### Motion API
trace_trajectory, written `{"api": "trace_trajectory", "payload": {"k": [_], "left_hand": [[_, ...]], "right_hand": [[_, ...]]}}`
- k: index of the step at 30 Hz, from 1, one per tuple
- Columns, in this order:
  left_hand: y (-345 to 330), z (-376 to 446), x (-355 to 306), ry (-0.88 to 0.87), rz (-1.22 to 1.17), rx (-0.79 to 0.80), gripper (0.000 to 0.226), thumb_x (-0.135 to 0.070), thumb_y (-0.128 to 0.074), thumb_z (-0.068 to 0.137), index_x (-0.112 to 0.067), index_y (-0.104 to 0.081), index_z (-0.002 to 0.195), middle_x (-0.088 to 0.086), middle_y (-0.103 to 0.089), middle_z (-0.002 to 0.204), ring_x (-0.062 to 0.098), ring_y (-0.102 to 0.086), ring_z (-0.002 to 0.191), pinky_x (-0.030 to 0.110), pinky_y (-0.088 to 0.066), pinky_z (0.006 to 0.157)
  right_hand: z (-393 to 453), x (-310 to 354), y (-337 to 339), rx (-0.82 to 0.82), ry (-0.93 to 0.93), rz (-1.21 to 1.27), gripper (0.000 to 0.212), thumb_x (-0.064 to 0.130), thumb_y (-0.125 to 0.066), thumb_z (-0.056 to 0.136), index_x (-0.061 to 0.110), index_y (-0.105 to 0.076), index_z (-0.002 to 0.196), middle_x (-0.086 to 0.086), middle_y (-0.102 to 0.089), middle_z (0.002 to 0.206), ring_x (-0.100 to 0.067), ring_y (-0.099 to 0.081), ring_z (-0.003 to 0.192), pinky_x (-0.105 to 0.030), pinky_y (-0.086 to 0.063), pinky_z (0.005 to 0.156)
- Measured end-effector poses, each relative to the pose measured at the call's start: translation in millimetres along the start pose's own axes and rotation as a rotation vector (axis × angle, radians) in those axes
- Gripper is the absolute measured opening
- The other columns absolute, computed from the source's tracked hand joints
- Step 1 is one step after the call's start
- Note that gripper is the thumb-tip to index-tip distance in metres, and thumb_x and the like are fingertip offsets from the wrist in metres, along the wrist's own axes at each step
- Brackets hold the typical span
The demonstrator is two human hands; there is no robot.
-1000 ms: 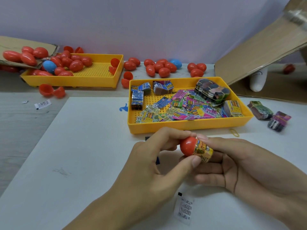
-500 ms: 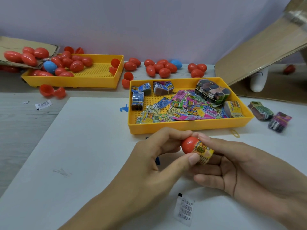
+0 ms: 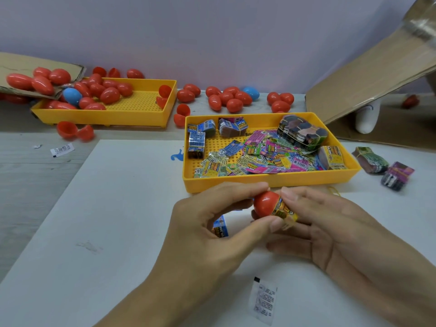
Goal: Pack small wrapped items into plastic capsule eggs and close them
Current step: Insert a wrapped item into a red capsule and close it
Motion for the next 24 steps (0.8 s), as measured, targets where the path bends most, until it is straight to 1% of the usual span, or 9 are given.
{"api": "trace_trajectory", "payload": {"k": [2,4,6,10,13,16,20,22,24], "left_hand": [[0.8,-1.1,-1.5,0.009,0.032,-0.021,0.041,-0.038,-0.079,0.071,-0.034,-0.072,0.111,-0.018,-0.075,0.1,0.012,-0.071,0.098,0.02,-0.054,0.085],[0.9,-1.8,-2.2,0.014,0.043,-0.042,0.038,-0.04,-0.079,0.069,-0.035,-0.075,0.107,-0.02,-0.075,0.101,0.007,-0.071,0.099,0.02,-0.054,0.086],[0.4,-2.3,-2.4,0.029,0.02,-0.038,0.037,-0.038,-0.079,0.069,-0.033,-0.076,0.105,-0.019,-0.074,0.105,0.003,-0.069,0.104,0.019,-0.052,0.09],[-1.0,-2.9,-0.5,0.086,-0.026,0.002,0.04,-0.036,-0.084,0.066,-0.034,-0.075,0.106,-0.018,-0.073,0.109,0.0,-0.067,0.108,0.017,-0.05,0.093],[-1.8,-2.7,-1.4,0.102,-0.042,0.019,0.043,-0.038,-0.078,0.069,-0.037,-0.072,0.111,-0.017,-0.072,0.111,0.0,-0.066,0.109,0.018,-0.05,0.094],[-2.2,-2.2,-1.9,0.106,-0.047,0.032,0.039,-0.038,-0.076,0.07,-0.035,-0.074,0.109,-0.018,-0.072,0.112,0.0,-0.065,0.111,0.019,-0.05,0.095],[-2.8,-1.6,-2.8,0.106,-0.063,0.069,0.036,-0.038,-0.075,0.073,-0.036,-0.073,0.109,-0.02,-0.071,0.113,0.001,-0.063,0.115,0.018,-0.048,0.098],[-3.0,-1.5,-1.8,0.131,-0.098,0.079,0.038,-0.039,-0.074,0.074,-0.038,-0.072,0.112,-0.018,-0.072,0.112,0.003,-0.064,0.114,0.021,-0.05,0.098],[-3.6,-1.4,-0.5,0.153,-0.138,0.09,0.037,-0.038,-0.074,0.076,-0.035,-0.072,0.113,-0.014,-0.074,0.11,0.007,-0.067,0.111,0.026,-0.052,0.095]], "right_hand": [[-1.1,1.0,-2.2,-0.009,0.01,0.0,0.033,0.035,-0.079,0.074,0.007,-0.078,0.093,-0.021,-0.073,0.097,-0.023,-0.071,0.077,-0.029,-0.059,0.061],[-1.7,0.9,-1.6,0.007,-0.008,0.013,0.038,0.034,-0.082,0.072,0.003,-0.077,0.096,-0.019,-0.073,0.095,-0.02,-0.07,0.075,-0.027,-0.058,0.06],[-2.1,0.9,-0.3,0.023,-0.027,0.032,0.045,0.035,-0.081,0.067,0.002,-0.077,0.098,-0.018,-0.073,0.096,-0.019,-0.071,0.075,-0.026,-0.058,0.062],[-0.9,-1.1,2.4,0.037,-0.061,0.113,0.044,0.031,-0.082,0.066,0.001,-0.077,0.098,-0.019,-0.074,0.098,-0.018,-0.073,0.076,-0.025,-0.059,0.063],[0.9,-3.1,3.2,0.022,-0.071,0.165,0.043,0.028,-0.083,0.064,0.0,-0.078,0.096,-0.018,-0.075,0.095,-0.019,-0.073,0.072,-0.025,-0.059,0.061],[1.5,-3.4,3.1,0.011,-0.082,0.17,0.045,0.027,-0.084,0.063,-0.001,-0.077,0.097,-0.02,-0.074,0.097,-0.02,-0.074,0.073,-0.026,-0.059,0.06],[0.6,-0.5,4.1,0.02,-0.091,0.121,0.048,0.029,-0.087,0.061,0.0,-0.077,0.099,-0.023,-0.074,0.102,-0.022,-0.075,0.079,-0.026,-0.059,0.06],[0.2,1.4,3.7,0.037,-0.08,0.074,0.046,0.03,-0.085,0.063,0.001,-0.077,0.099,-0.02,-0.075,0.098,-0.022,-0.075,0.079,-0.026,-0.059,0.061],[-0.4,2.3,2.9,0.042,-0.065,0.046,0.044,0.03,-0.082,0.065,0.001,-0.077,0.098,-0.018,-0.075,0.094,-0.021,-0.075,0.077,-0.027,-0.059,0.062]]}}
Point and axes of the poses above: each hand's wrist, its own z-axis towards the middle knuckle, its own y-axis out of the back of the hand, x = y × z, the point moved 3 cm from there along z, towards the middle knuckle
